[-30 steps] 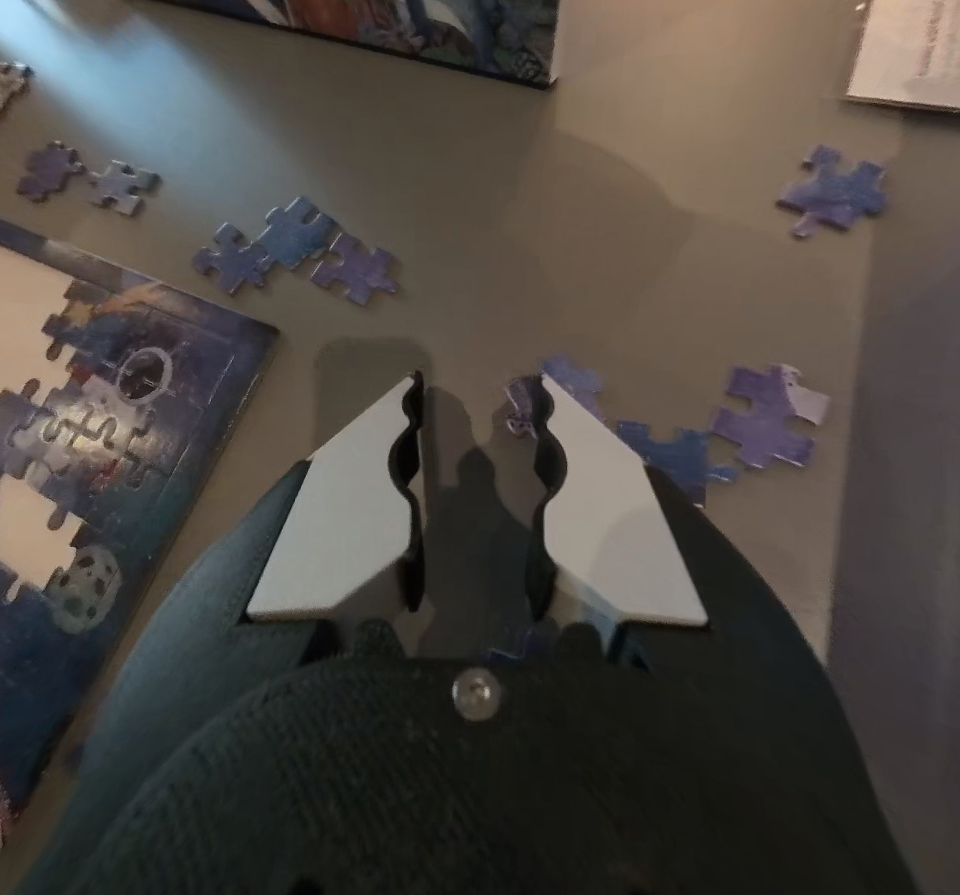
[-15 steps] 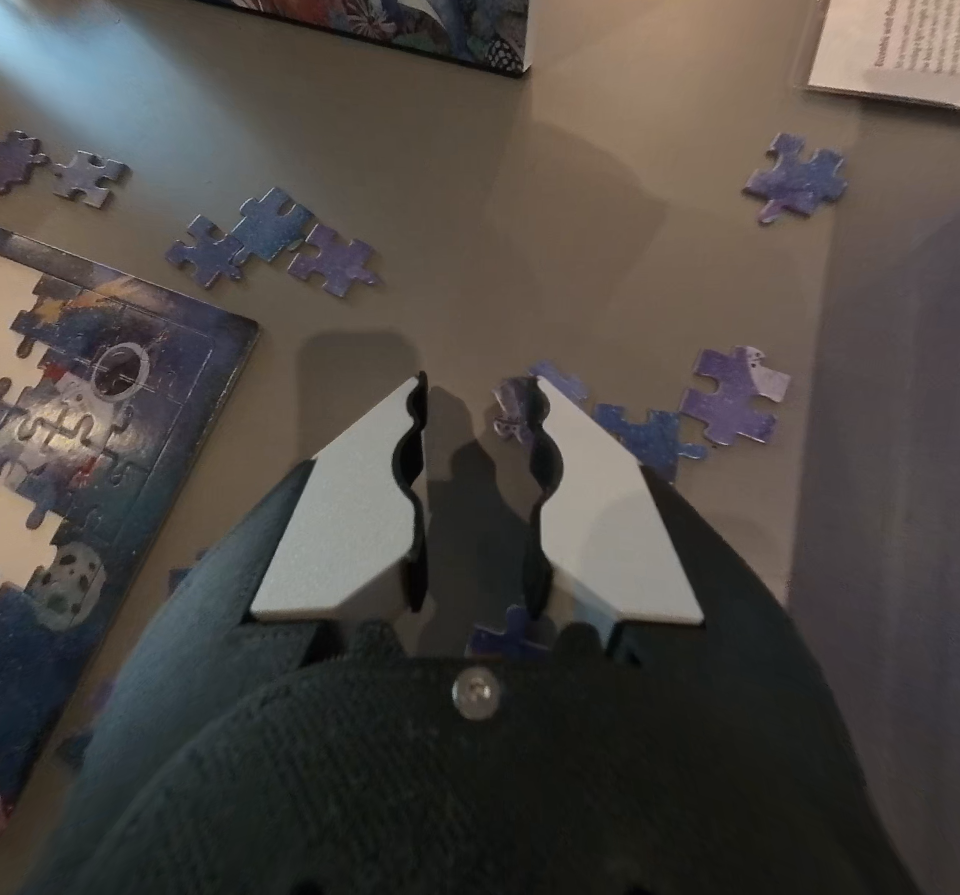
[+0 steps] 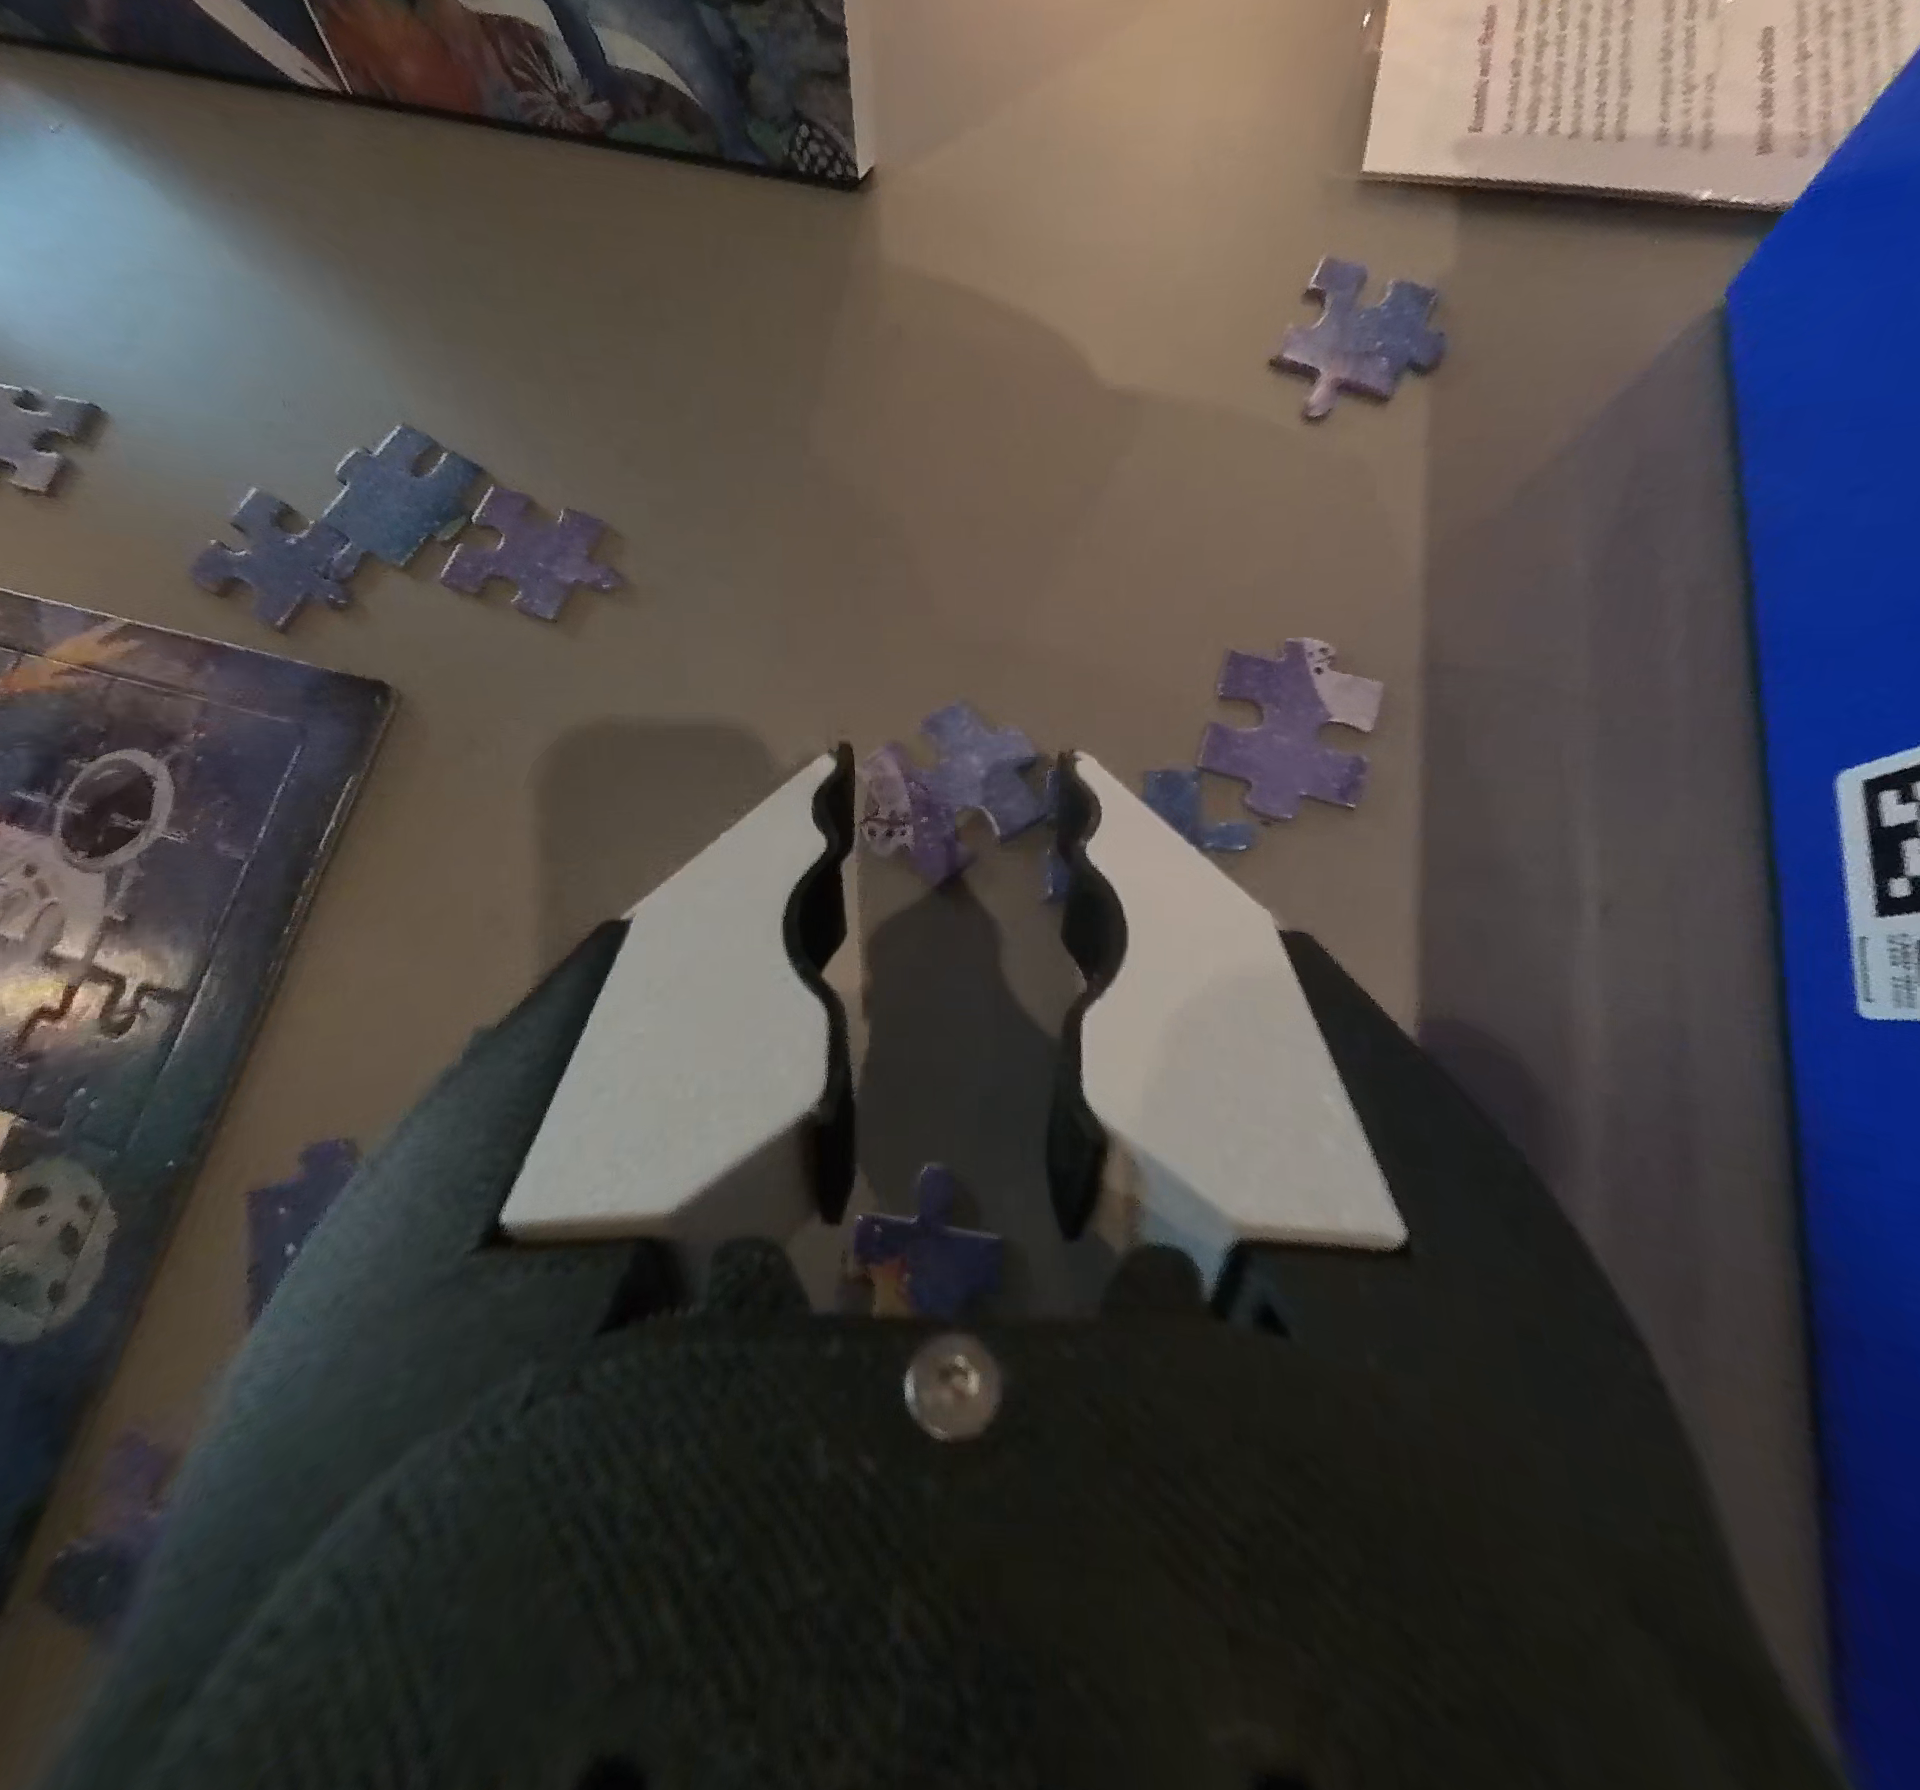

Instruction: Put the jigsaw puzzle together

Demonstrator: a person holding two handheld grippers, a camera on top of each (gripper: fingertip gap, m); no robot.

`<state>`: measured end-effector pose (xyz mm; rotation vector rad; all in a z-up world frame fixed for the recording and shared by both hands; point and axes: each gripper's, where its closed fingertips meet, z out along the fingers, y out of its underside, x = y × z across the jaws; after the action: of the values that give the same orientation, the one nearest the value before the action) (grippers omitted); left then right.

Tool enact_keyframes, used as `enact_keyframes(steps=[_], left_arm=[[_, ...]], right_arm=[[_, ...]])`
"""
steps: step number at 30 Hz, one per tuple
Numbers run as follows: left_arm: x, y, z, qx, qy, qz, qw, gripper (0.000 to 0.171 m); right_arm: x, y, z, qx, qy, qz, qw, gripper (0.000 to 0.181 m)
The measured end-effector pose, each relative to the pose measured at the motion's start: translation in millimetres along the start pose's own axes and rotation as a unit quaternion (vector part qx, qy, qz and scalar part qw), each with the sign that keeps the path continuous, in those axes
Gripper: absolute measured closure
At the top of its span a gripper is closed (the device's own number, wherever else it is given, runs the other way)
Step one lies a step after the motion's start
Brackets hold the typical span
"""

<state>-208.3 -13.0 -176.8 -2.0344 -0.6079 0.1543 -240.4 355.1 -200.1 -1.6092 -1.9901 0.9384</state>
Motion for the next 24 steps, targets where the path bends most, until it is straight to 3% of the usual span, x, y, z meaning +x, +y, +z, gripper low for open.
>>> enact_keyframes(steps=[4,9,14,19,24], left_arm=[[0,0,0,0.000,0.000,-0.001,1.000,0.156],[0,0,0,-0.001,0.000,-0.001,1.000,0.156],[0,0,0,0.000,0.001,-0.001,1.000,0.156],[0,0,0,-0.001,0.000,0.001,1.000,0.156],[0,0,0,-0.001,0.000,0.000,1.000,0.156]], right_arm=[[-6,7,4,-0.019,-0.015,-0.002,1.000,0.146],[-45,4,0,-0.021,-0.140,0.015,0.990,0.152],[-26,-7,-4,0.015,-0.071,-0.022,0.997,0.151],[-30,5,5,-0.019,-0.084,-0.010,0.996,0.145],[-49,11,5,-0.036,-0.136,-0.015,0.990,0.159]])
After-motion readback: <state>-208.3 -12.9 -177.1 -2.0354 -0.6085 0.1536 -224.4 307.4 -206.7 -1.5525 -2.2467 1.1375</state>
